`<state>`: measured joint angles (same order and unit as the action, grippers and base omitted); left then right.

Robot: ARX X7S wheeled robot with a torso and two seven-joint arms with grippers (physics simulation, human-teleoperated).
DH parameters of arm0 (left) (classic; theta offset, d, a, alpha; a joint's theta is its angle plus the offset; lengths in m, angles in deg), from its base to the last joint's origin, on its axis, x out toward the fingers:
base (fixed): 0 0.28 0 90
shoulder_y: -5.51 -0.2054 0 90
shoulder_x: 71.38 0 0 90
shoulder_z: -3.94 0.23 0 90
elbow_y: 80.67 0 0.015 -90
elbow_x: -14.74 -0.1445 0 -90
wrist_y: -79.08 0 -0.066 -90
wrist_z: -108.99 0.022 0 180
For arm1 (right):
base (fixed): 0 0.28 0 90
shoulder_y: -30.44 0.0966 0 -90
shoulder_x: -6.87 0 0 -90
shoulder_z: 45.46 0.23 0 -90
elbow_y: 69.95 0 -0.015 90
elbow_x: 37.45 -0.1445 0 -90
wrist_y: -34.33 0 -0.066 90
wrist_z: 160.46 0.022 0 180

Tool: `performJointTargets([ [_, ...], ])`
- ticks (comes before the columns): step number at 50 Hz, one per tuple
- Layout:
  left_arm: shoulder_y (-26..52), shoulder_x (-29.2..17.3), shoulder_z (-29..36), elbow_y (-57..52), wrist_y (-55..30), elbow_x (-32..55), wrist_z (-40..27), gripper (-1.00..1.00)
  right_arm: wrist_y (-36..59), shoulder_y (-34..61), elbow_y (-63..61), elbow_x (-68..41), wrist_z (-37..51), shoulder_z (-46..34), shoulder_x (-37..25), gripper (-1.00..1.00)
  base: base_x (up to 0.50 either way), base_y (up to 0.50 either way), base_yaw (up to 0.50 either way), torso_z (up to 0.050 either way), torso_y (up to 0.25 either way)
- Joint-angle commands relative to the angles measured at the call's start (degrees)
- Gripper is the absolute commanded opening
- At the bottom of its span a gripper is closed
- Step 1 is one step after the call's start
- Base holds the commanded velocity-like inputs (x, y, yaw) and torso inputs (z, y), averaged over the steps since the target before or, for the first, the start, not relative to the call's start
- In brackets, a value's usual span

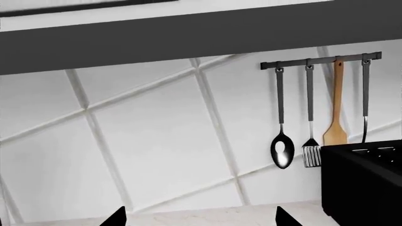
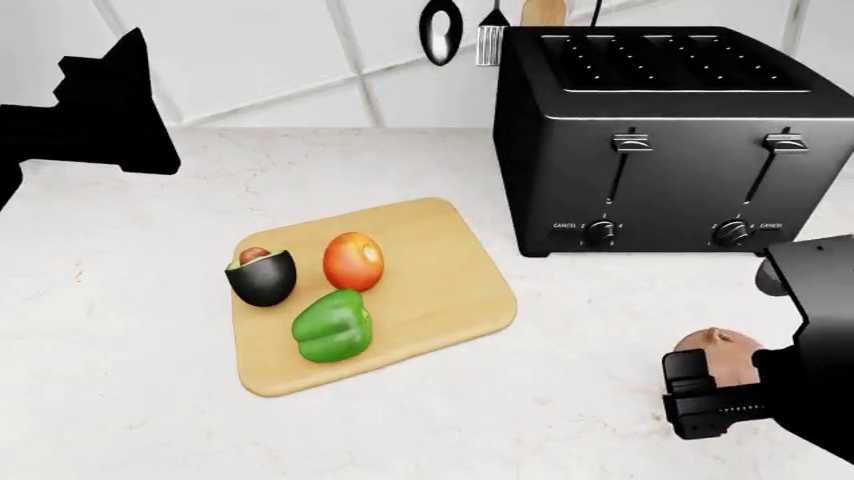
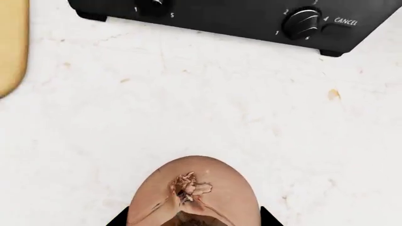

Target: Place the avocado, onion, tomato and bell pepper on the cutting board.

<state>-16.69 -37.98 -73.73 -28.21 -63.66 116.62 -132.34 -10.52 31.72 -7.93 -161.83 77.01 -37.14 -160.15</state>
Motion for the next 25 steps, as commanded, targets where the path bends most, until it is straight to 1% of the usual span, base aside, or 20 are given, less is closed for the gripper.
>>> performJointTargets([
  [1, 1.56, 0.08, 0.42, 0.08, -0.07, 1.25, -1.09, 1.00, 2.94, 7.17, -1.87, -4.72, 1.34, 5.25, -0.54, -1.00, 0.00, 0.00, 0.00, 0.000, 0.000],
  [2, 1.53, 0.02, 0.37, 0.11, -0.07, 1.18, -0.93, 1.00, 4.52, 9.52, -2.21, -7.77, 3.25, 6.22, 0.38, -1.00, 0.00, 0.00, 0.00, 0.000, 0.000],
  [3, 1.47, -0.04, 0.33, 0.12, -0.07, 1.08, -0.81, 1.00, 3.17, 10.13, -1.88, -8.99, 4.44, 6.73, 0.36, -1.00, 0.00, 0.00, 0.00, 0.000, 0.000],
  [4, 1.40, -0.07, 0.27, 0.14, -0.02, 1.01, -0.70, 1.00, 4.07, 11.68, -1.81, -10.54, 4.45, 7.63, 1.27, -1.00, 0.00, 0.00, 0.00, 0.000, 0.000],
  [5, 1.27, -0.07, 0.21, 0.15, 0.03, 0.90, -0.54, 1.00, 6.19, 13.41, -1.46, -11.94, 6.25, 7.77, 2.89, -1.00, 0.00, 0.00, 0.00, 0.000, 0.000],
  [6, 1.17, -0.10, 0.19, 0.18, 0.05, 0.78, -0.44, 1.00, 5.17, 13.59, -0.99, -12.15, 6.36, 8.10, 3.21, -1.00, 0.00, 0.00, 0.00, 0.000, 0.000],
  [8, 1.13, -0.06, 0.19, 0.30, 0.04, 0.53, -0.11, 1.00, 6.60, 14.67, -0.42, -13.34, 5.59, 8.24, 7.40, -1.00, 0.00, 0.00, 0.00, 0.000, 0.000],
  [9, 1.10, -0.05, 0.17, 0.33, 0.07, 0.50, -0.05, 1.00, 4.67, 14.32, -0.02, -12.84, 5.27, 8.70, 7.83, -1.00, 0.00, 0.00, 0.00, 0.000, 0.000],
  [10, 1.06, -0.05, 0.17, 0.37, 0.05, 0.34, 0.14, 1.00, 5.24, 14.10, 0.61, -12.45, 4.10, 8.49, 10.36, -1.00, 0.00, 0.00, 0.00, 0.000, 0.000],
  [11, 0.96, -0.05, 0.14, 0.41, 0.09, 0.25, 0.29, 1.00, 5.24, 14.01, 1.47, -12.34, 4.41, 8.14, 11.40, -1.00, 0.00, 0.00, 0.00, 0.000, 0.000],
  [13, 0.30, -0.17, -0.14, 0.45, 0.27, -0.41, 1.02, 1.00, 5.33, 12.95, 2.48, -10.25, 1.55, 8.08, 15.76, -1.00, 0.00, 0.00, 0.00, 0.000, 0.000],
  [15, -0.21, -0.49, -0.46, 0.50, 0.41, -0.70, 1.53, 1.00, 3.69, 11.48, 3.93, -8.61, -0.76, 8.34, 18.82, -1.00, 0.00, 0.00, 0.00, 0.000, 0.000],
  [16, -0.24, -0.56, -0.48, 0.51, 0.39, -0.72, 1.63, 1.00, 4.85, 11.72, 4.51, -8.16, -1.01, 7.92, 19.76, -1.00, 0.00, 0.00, 0.00, 0.000, 0.000],
  [18, -1.08, -0.71, -0.83, 0.30, 0.70, -1.22, 2.13, 1.00, 4.68, 11.06, 5.39, -4.79, -4.24, 8.66, 22.70, -1.00, 0.00, 0.00, 0.00, 0.000, 0.000],
  [20, -2.14, -0.77, -1.13, 0.12, 1.07, -1.80, 2.61, 1.00, 2.50, 9.04, 6.11, -2.61, -7.24, 9.51, 24.36, -1.00, 0.00, 0.00, 0.00, 0.000, 0.000],
  [25, -0.97, -0.85, -0.77, 0.25, 0.69, -0.97, 2.06, 1.00, 1.05, 6.91, 9.85, 2.86, -12.82, 9.85, 29.77, -1.00, 0.00, 0.00, 0.00, 0.000, 0.000],
])
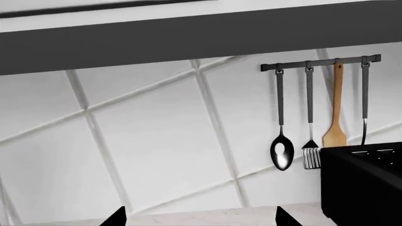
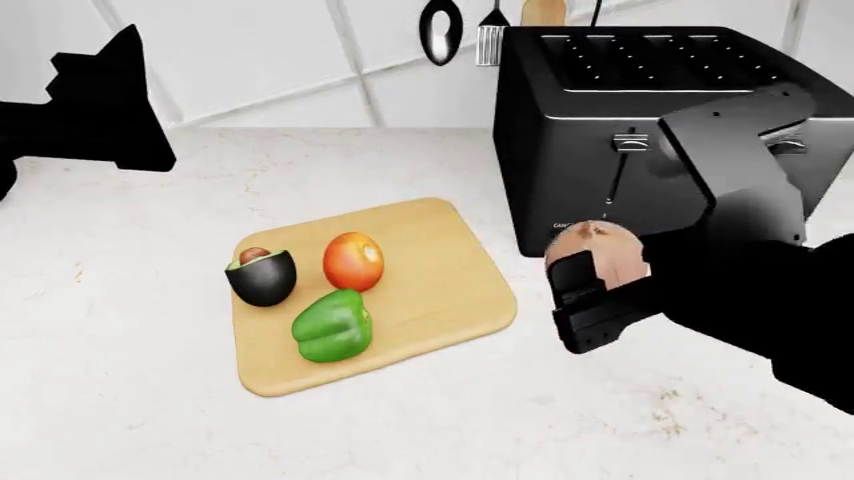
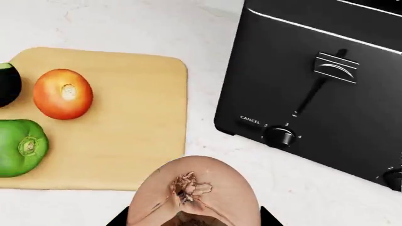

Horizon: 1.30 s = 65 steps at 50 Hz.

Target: Place the avocado, onion, tomato and bell pepper on the cutting board.

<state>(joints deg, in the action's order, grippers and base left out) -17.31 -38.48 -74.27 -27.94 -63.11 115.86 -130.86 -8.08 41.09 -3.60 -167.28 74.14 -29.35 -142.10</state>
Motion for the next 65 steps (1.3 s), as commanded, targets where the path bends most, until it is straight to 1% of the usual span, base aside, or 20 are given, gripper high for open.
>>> performJointTargets([
  [1, -0.37, -0.37, -0.27, -0.03, 0.20, -0.19, 0.58, 1.00, -1.55, -2.60, 6.08, 8.90, -10.46, 2.08, 12.34, -1.00, 0.00, 0.00, 0.00, 0.000, 0.000],
  [2, -0.71, -0.42, -0.34, -0.10, 0.29, -0.34, 0.71, 1.00, -1.88, -3.28, 7.22, 10.36, -12.63, 2.15, 13.82, -1.00, 0.00, 0.00, 0.00, 0.000, 0.000],
  [3, -0.78, -0.43, -0.34, -0.11, 0.30, -0.36, 0.75, 1.00, -1.99, -3.37, 7.85, 10.78, -12.53, 1.96, 14.41, -1.00, 0.00, 0.00, 0.00, 0.000, 0.000],
  [6, -0.91, -0.94, -0.66, -0.17, 0.40, 0.00, 0.75, 1.00, -2.41, -4.74, 11.34, 14.07, -15.90, 1.26, 17.66, -1.00, 0.00, 0.00, 0.00, 0.000, 0.000],
  [11, -2.36, -1.12, -1.15, -0.32, 0.97, -0.69, 1.32, 1.00, -3.40, -6.36, 13.55, 16.87, -19.03, 0.98, 19.67, -1.00, 0.00, 0.00, 0.00, 0.000, 0.000],
  [19, -0.04, -0.36, 0.03, 0.16, 0.24, 0.08, 0.31, 1.00, -4.54, -8.19, 16.21, 20.09, -22.58, 0.32, 23.17, -1.00, 0.00, 0.00, 0.00, 0.000, 0.000],
  [23, -0.43, -0.76, -0.23, 0.03, 0.40, 0.20, 0.34, 1.00, -4.58, -9.61, 18.32, 21.47, -23.51, -0.92, 24.77, -1.00, 0.00, 0.00, 0.00, 0.000, 0.000],
  [46, 0.49, -0.81, 0.32, -0.54, 0.56, 1.59, -1.55, 1.00, -3.85, -13.60, 24.47, 25.34, -25.90, -4.87, 27.58, -1.00, 0.00, 0.00, 0.00, 0.000, 0.000],
  [65, 0.21, -1.19, -0.06, -0.41, 0.97, 1.42, -0.98, 1.00, -4.30, -13.77, 25.21, 26.05, -27.22, -4.58, 27.97, -1.00, 0.00, 0.00, 0.00, 0.000, 0.000],
])
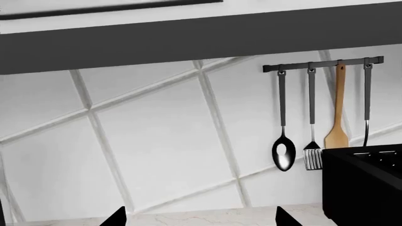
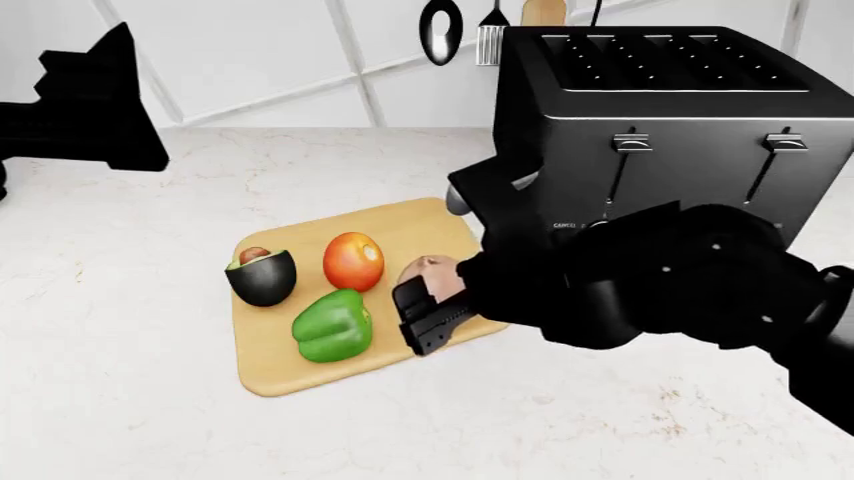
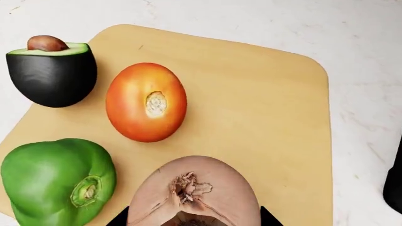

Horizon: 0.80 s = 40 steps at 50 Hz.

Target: Place the avocado, onion, tomato and bell pepper on the cutting board.

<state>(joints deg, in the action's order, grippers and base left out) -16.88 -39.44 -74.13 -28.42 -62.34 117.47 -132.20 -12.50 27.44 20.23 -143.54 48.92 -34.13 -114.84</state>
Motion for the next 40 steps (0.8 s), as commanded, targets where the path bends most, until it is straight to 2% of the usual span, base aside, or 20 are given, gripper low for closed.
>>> performJointTargets([
  [1, -0.08, -0.20, -0.16, 0.07, 0.20, -0.09, 0.24, 1.00, -0.07, -0.29, 1.79, 2.53, -2.53, 0.21, 0.98, -1.00, 0.00, 0.00, 0.00, 0.000, 0.000],
  [19, 0.96, -0.37, 0.21, -0.07, 0.26, 1.17, -1.09, 1.00, -0.64, -2.15, 10.18, 6.06, -5.79, -1.93, 4.08, -1.00, 0.00, 0.00, 0.00, 0.000, 0.000],
  [36, -2.25, -1.94, -1.80, -0.18, 1.24, -0.92, 2.12, 1.00, -0.40, -3.00, 11.92, 6.92, -7.72, -2.71, 5.38, -1.00, 0.00, 0.00, 0.00, 0.000, 0.000],
  [37, -2.53, -1.97, -1.89, -0.22, 1.34, -1.06, 2.25, 1.00, -1.09, -2.88, 11.84, 6.41, -6.84, -1.97, 5.14, 1.00, 0.00, 0.00, 0.00, 0.000, 0.000],
  [40, -2.30, -2.00, -1.87, -0.13, 1.32, -0.91, 2.22, 1.00, -1.12, -1.81, 8.91, 4.90, -6.32, -0.48, 3.47, 1.00, 0.00, 0.00, 0.00, 0.000, 0.000],
])
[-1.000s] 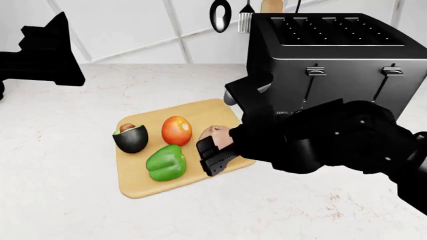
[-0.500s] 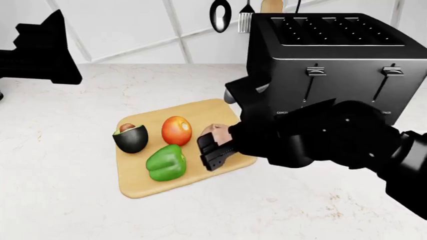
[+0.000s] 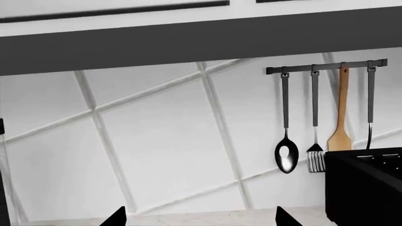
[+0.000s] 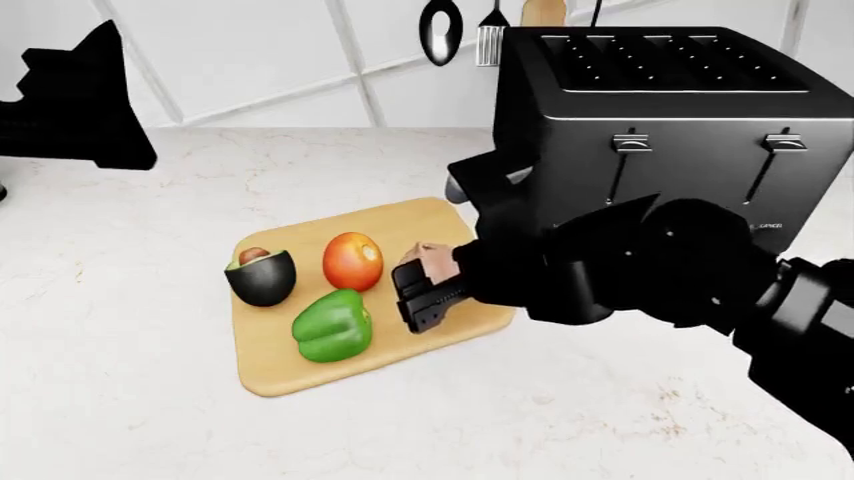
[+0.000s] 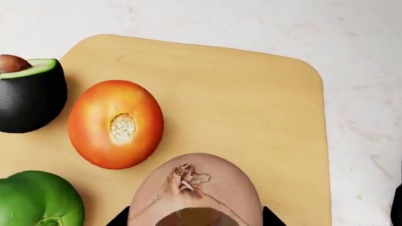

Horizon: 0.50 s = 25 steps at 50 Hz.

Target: Place the avocado, onion, tomato and bell pepper on the cutting board.

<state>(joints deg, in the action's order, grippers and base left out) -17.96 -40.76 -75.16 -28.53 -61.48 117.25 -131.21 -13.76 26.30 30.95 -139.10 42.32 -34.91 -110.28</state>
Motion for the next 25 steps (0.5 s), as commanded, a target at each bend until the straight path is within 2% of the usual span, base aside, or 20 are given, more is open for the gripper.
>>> performJointTargets([
  [1, -1.09, -0.61, -0.74, -0.03, 0.42, -0.63, 1.12, 1.00, 0.13, -0.37, -2.48, 0.09, 0.86, 0.62, -1.41, 1.00, 0.00, 0.00, 0.00, 0.000, 0.000],
  [25, 3.90, 1.07, 1.54, -0.33, 0.23, 4.44, -3.25, 1.00, 1.48, 15.69, -29.41, -16.25, 19.39, 12.74, -15.83, 1.00, 0.00, 0.00, 0.00, 0.000, 0.000],
])
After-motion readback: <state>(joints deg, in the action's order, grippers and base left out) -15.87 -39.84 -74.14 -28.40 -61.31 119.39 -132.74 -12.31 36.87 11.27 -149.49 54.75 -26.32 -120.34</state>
